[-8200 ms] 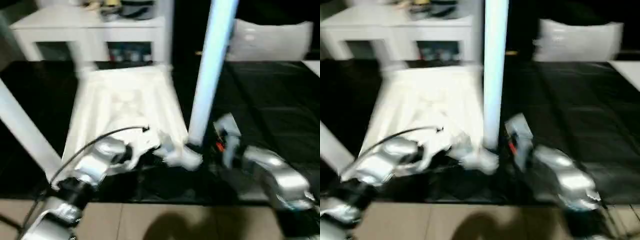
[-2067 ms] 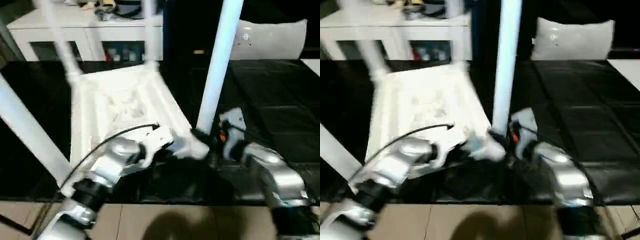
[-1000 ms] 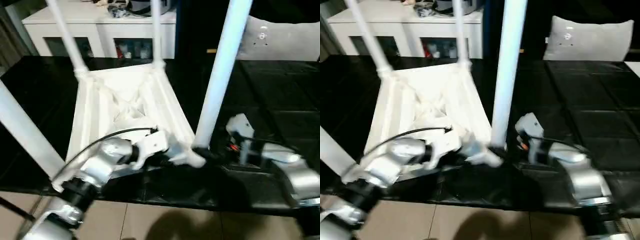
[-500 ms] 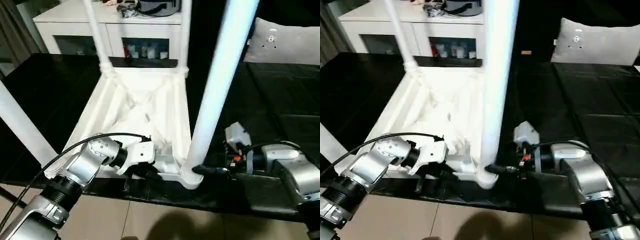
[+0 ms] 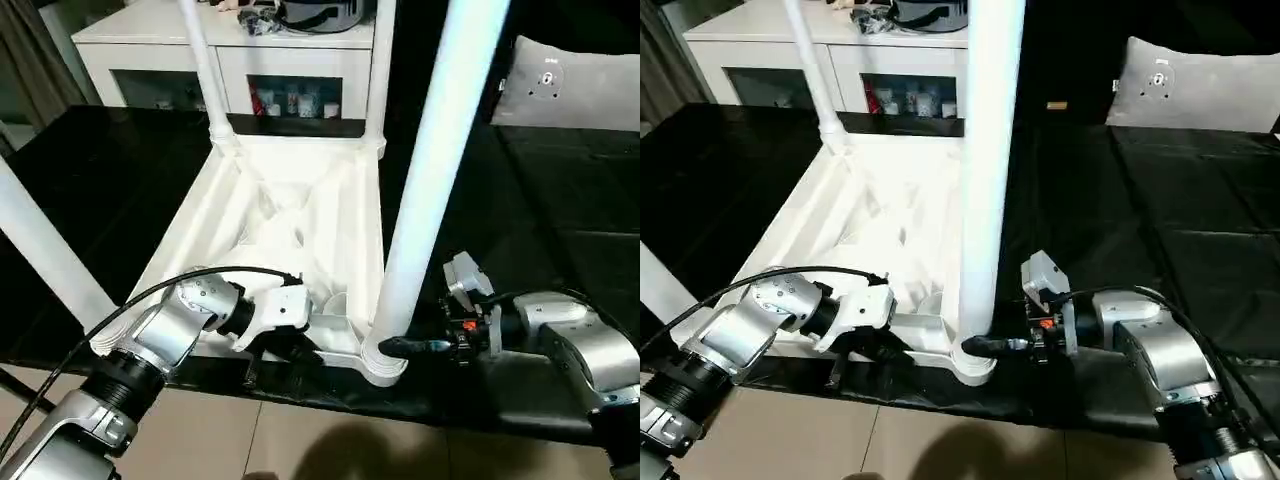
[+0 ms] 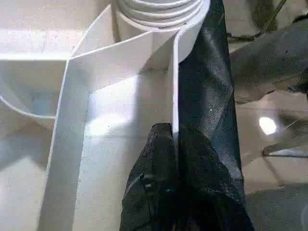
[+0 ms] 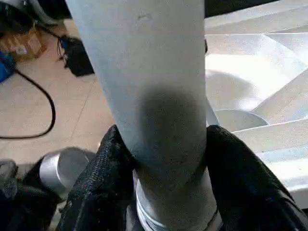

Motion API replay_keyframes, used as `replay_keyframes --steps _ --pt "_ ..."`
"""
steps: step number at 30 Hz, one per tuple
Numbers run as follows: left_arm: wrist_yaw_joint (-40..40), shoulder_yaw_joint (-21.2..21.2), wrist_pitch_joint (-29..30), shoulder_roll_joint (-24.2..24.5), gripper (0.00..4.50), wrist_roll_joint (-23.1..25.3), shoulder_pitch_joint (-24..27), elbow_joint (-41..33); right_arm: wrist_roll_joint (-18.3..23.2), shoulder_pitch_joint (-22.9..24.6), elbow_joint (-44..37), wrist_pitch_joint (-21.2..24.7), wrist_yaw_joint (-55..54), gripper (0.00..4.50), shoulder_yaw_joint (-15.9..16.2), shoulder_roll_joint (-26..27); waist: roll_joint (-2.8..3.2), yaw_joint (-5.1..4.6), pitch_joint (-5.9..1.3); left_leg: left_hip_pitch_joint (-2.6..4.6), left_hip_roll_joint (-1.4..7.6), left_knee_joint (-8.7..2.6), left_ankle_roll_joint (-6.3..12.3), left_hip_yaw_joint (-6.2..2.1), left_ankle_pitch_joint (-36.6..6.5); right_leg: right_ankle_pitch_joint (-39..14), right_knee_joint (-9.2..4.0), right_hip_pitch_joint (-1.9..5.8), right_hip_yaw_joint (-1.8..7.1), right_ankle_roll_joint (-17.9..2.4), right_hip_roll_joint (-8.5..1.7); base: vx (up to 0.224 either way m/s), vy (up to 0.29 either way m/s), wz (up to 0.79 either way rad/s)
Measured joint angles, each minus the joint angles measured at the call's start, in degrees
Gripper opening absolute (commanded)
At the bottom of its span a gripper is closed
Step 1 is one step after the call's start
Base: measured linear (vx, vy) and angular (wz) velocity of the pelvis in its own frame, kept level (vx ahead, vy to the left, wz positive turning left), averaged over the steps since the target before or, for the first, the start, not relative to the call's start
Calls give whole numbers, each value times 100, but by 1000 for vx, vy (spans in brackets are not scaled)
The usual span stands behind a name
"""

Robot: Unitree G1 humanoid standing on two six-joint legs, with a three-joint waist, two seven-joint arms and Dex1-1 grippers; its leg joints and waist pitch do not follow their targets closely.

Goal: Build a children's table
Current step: Rotate leg to tighten

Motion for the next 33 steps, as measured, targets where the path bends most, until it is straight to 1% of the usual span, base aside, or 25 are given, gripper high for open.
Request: replay_keyframes --steps 3,5,6,11,12,14,15,17,19,20,22,26,29,32,33 --pt "66 44 329 -26 0 -8 41 -141 14 118 -125 54 -223 192 -69 109 2 -35 -1 4 1 0 -2 0 1 1 4 0 0 -1 0 0 0 0" --pt "320 167 584 -115 0 7 84 -152 -71 126 -140 73 -627 192 -137 307 4 -67 -3 13 1 0 -9 2 4 5 6 7 0 -3 1 0 0 0" --pt "579 277 746 -195 0 48 89 -132 -181 125 -126 107 -1039 191 -217 507 4 -125 -2 17 2 2 -38 2 -5 8 9 7 0 -3 1 0 0 0" --pt "1369 471 1268 -608 0 114 88 -104 -484 44 135 10 -2292 191 -484 1026 4 -410 -5 24 2 6 -45 7 0 10 -6 8 -1 0 0 0 0 0" --pt "1649 559 1418 -752 0 121 88 -83 -589 15 165 39 -2762 191 -582 1269 4 -458 -5 23 2 5 -46 6 0 11 -5 8 -2 1 1 0 0 0" --pt "2360 810 1696 -1150 0 186 40 68 -843 -156 191 327 -3975 191 -792 1852 5 -548 -4 22 2 6 -54 3 6 15 -1 5 -5 0 3 0 0 0" --pt "2667 840 1822 -1332 0 231 -49 154 -974 -301 213 491 -4515 191 -820 2020 5 -568 -4 19 2 5 -58 1 8 15 -7 4 -13 0 2 0 0 0" --pt "2950 897 1918 -1545 0 229 -59 184 -1077 -363 188 570 -4889 191 -821 2118 3 -565 -5 15 2 4 -54 -2 4 14 -13 8 -14 0 2 0 0 0" --pt "3189 950 2020 -1766 0 229 -64 190 -1146 -310 138 473 -5153 191 -876 2254 6 -520 -6 6 0 -2 -44 -2 -3 15 -15 6 -13 1 -1 0 0 0" --pt "3232 950 2041 -1797 0 228 -71 189 -1166 -291 130 427 -5223 225 -881 2285 11 -510 -9 6 0 -5 -40 -2 -7 14 -15 6 -13 1 -1 0 0 0" --pt "3215 942 2040 -1800 0 222 -71 177 -1173 -220 65 363 -5263 225 -881 2297 19 -488 -14 7 0 -22 -38 -3 -7 9 -16 4 -13 9 -1 0 0 0" --pt "3184 933 2036 -1784 0 218 -70 166 -1174 -166 -3 356 -5294 225 -897 2333 22 -473 -14 7 0 -28 -38 -3 -7 7 -15 1 -13 10 1 0 0 0" --pt "3078 851 1906 -1662 0 214 -37 124 -1153 -95 -108 369 -5204 225 -884 2222 22 -472 -12 6 0 -28 -39 -3 -7 7 -17 1 -12 10 1 0 0 0" --pt "2856 742 1662 -1480 0 215 -1 107 -1032 -51 -142 327 -4728 225 -863 1857 20 -445 -8 5 -2 -28 -39 -3 -7 7 -18 1 -12 10 -1 0 0 0" --pt "2790 713 1593 -1435 0 209 7 102 -1018 -30 -142 296 -4560 245 -850 1738 20 -425 -8 5 -1 -28 -39 -3 -7 7 -18 1 -12 10 0 0 0 0"
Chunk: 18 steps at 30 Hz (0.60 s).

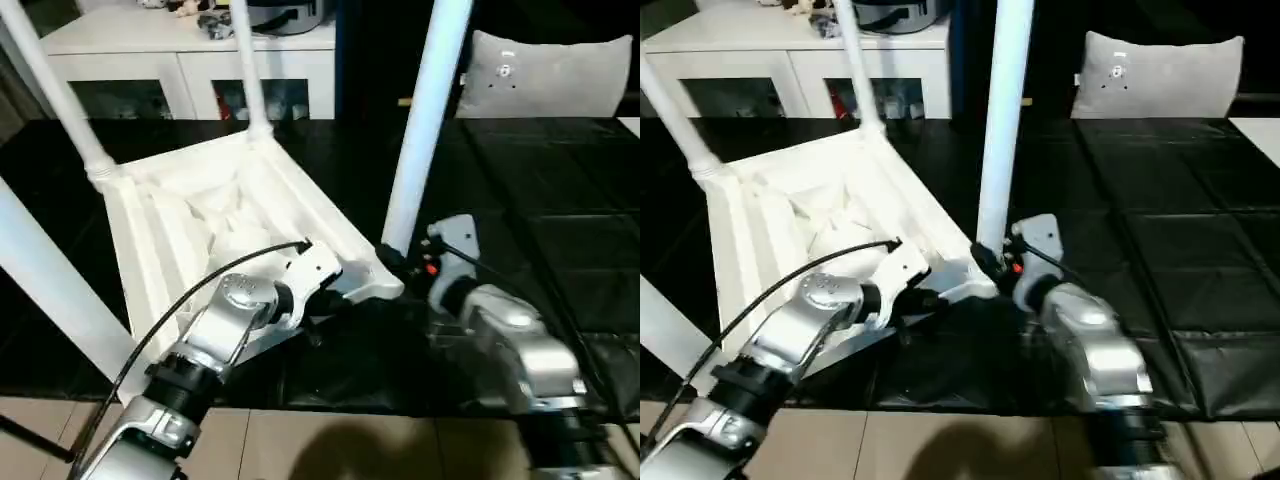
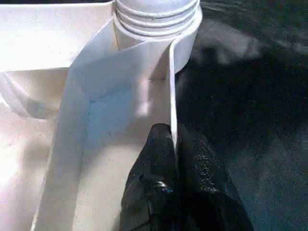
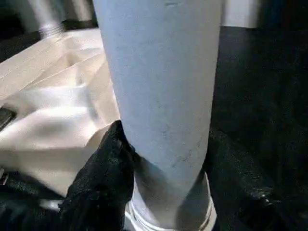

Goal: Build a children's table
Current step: Rotate leg to tighten

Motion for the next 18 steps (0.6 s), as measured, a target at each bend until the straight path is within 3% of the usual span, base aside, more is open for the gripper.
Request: replay_keyframes --steps 5,11,18 --pt "-330 -78 -263 191 0 -12 23 -2 63 64 61 -166 712 302 61 -464 4 71 6 -3 0 4 0 0 0 0 1 -2 0 0 -1 0 0 0" --pt "-1230 -291 -842 810 0 -102 29 -1 380 187 -92 -170 2404 351 272 -1552 2 209 10 -2 2 2 33 0 18 -1 2 -3 -1 1 0 0 0 0" --pt "-2117 -582 -1522 1251 0 -108 25 4 591 138 -58 -189 3415 320 563 -1862 -15 367 18 -1 1 19 38 2 14 0 4 -2 0 0 -7 0 0 0"
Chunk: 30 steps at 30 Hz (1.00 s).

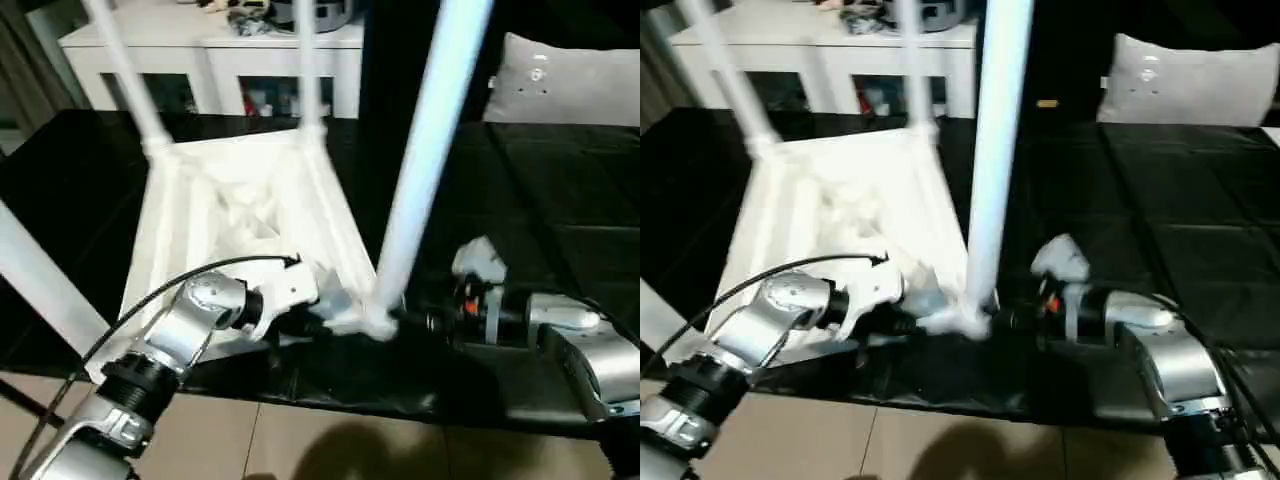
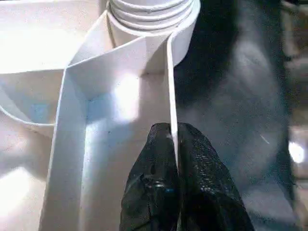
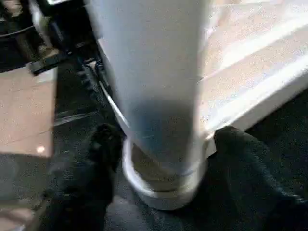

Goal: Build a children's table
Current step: Rotate leg to tighten

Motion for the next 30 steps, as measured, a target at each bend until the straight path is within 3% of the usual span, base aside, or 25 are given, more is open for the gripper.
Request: replay_keyframes --steps 2,6,7,11,13,25,28,30 --pt "-272 -46 -139 142 0 -16 -11 0 187 -25 -18 25 293 285 35 -42 -3 25 -1 -1 0 -1 -1 0 0 0 3 4 0 0 0 0 0 0" --pt "-552 -110 -222 187 0 -14 -46 0 302 -8 -88 80 592 272 169 -14 -5 22 0 -2 0 1 -1 3 -1 0 4 4 3 0 0 0 0 0" --pt "-600 -146 -242 188 0 -15 -63 0 310 -9 -114 82 614 240 190 18 -7 21 -1 -2 0 1 -2 3 -1 1 4 4 3 -1 0 0 0 0" --pt "-683 -190 -294 192 0 -21 -90 21 376 -9 -114 135 710 232 290 93 -6 29 -1 -1 0 1 -2 3 0 1 6 4 3 -1 0 0 0 0" --pt "-693 -197 -297 192 0 -20 -103 33 386 -10 -111 145 713 204 290 94 -7 27 -2 -2 0 3 -3 3 -1 1 6 4 3 -1 0 0 0 0" --pt "-687 -84 -70 138 0 -63 -97 41 430 150 -209 195 482 196 200 279 -8 21 -3 2 1 1 -5 3 0 1 9 5 2 -1 0 0 0 0" --pt "-304 81 297 71 0 -29 -80 33 335 166 -251 325 -256 196 74 679 -4 -36 -6 12 1 3 -36 4 -6 3 15 8 3 -4 0 0 0 0" --pt "235 287 670 -155 0 47 -84 77 110 63 -219 493 -1134 196 -107 1091 -1 -169 -7 13 2 6 -48 5 8 4 14 7 3 -4 0 0 0 0"
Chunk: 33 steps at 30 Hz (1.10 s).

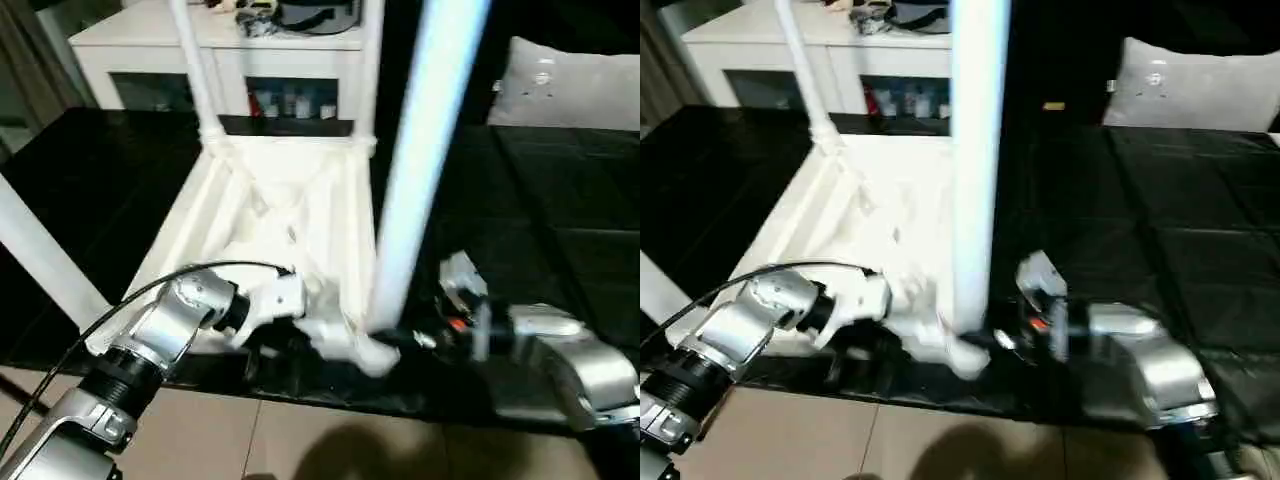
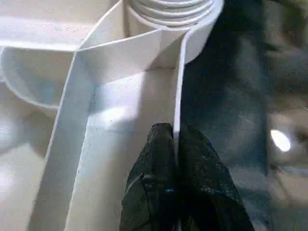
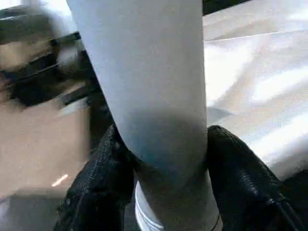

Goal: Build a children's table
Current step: Rotate leg to tighten

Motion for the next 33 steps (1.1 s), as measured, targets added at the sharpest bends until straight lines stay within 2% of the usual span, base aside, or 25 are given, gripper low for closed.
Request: replay_keyframes --steps 1,3,6,7,10,12,15,18,20,22,25,28,29,33 --pt "275 87 168 -147 0 29 -16 33 -134 -84 14 106 -421 196 -57 152 -1 -66 1 2 0 0 -3 2 4 0 -5 0 0 0 0 0 0 0" --pt "904 216 490 -544 0 111 -133 165 -444 -337 95 394 -1472 196 -232 537 -14 -259 8 0 1 7 -6 2 7 0 -14 -2 -5 0 0 0 0 0" --pt "1593 321 826 -1079 0 117 -169 238 -704 -413 100 577 -2518 196 -432 923 -20 -389 12 -4 0 4 -2 2 4 0 -23 -5 -7 1 0 0 0 0" --pt "1791 344 890 -1219 0 118 -169 248 -766 -444 102 590 -2755 196 -473 991 -20 -391 12 -4 0 1 -1 1 2 1 -21 -5 -7 2 0 0 0 0" --pt "2245 419 1061 -1526 0 121 -179 255 -923 -472 109 506 -3288 196 -513 1223 -12 -343 7 -6 0 -27 -2 -6 3 3 -17 -7 -18 1 0 0 0 0" --pt "2370 438 1091 -1607 0 122 -187 255 -1010 -455 112 399 -3455 250 -535 1323 1 -303 1 -7 0 -43 7 -8 8 3 -17 -11 -23 0 0 0 0 0" --pt "2345 417 1095 -1635 0 122 -193 214 -1015 -416 114 428 -3548 266 -539 1408 10 -251 -3 -14 -1 -68 26 -8 18 -10 -19 -23 -24 1 0 0 0 0" --pt "2323 406 1089 -1624 0 122 -193 189 -1006 -392 115 425 -3560 304 -570 1379 32 -224 6 -22 -1 -68 28 -6 16 -11 -19 -30 -24 -2 0 0 0 0" --pt "2300 396 1057 -1553 0 121 -193 189 -966 -386 115 410 -3380 313 -531 1228 36 -221 9 -21 -1 -68 27 -6 17 -10 -18 -31 -24 -3 0 0 0 0" --pt "2211 363 992 -1488 0 106 -189 189 -921 -375 115 402 -3136 344 -530 1042 40 -207 14 -21 -1 -65 27 -7 18 -10 -18 -31 -24 -3 0 0 0 0" --pt "1942 256 775 -1305 0 94 -163 179 -819 -308 118 396 -2625 362 -487 616 40 -158 15 -22 -1 -61 27 -8 18 -10 -17 -30 -24 -3 0 0 0 0" --pt "1594 153 531 -1058 0 71 -137 154 -752 -278 126 358 -2030 362 -404 219 38 -123 16 -22 -1 -60 28 -10 18 -9 -16 -29 -25 -3 0 0 0 0" --pt "1523 136 475 -1015 0 75 -132 152 -751 -272 141 297 -1928 385 -387 184 38 -107 16 -23 0 -59 28 -10 18 -9 -15 -29 -25 -3 0 0 0 0" --pt "1025 -46 180 -690 0 56 -98 48 -614 -65 188 -65 -1050 415 -243 -366 39 29 16 -27 0 -51 35 -10 13 -10 -16 -29 -25 -2 -1 0 0 0"
